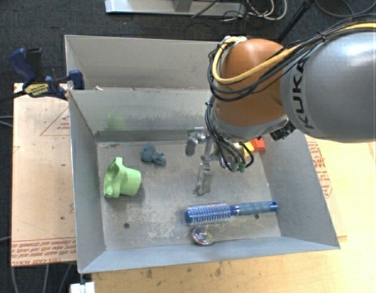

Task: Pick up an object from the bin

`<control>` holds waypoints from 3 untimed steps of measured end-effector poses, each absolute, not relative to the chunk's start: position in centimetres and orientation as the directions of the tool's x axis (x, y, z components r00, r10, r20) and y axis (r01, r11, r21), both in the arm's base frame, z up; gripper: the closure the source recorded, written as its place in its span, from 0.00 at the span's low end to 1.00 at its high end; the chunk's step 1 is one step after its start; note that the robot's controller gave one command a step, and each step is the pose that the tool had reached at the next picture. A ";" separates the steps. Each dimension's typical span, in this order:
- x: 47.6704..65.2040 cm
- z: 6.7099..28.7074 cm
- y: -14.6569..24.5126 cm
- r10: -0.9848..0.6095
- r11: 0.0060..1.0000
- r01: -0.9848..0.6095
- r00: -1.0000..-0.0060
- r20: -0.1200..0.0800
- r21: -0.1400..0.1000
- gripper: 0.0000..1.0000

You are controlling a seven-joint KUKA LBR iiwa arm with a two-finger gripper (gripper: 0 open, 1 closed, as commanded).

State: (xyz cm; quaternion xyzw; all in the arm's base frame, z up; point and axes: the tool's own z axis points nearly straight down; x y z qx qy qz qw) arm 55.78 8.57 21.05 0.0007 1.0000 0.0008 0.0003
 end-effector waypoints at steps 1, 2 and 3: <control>52.4 15.6 5.5 -0.119 0.993 -0.119 -0.993 0.006 0.000 0.00; 49.8 6.7 5.1 -0.234 0.972 -0.234 -0.972 0.003 0.001 0.00; 49.9 6.9 5.1 -0.233 0.972 -0.233 -0.972 0.000 0.001 1.00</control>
Offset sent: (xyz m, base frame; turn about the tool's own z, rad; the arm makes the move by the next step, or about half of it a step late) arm -0.0322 -0.0295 -0.0514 -0.1236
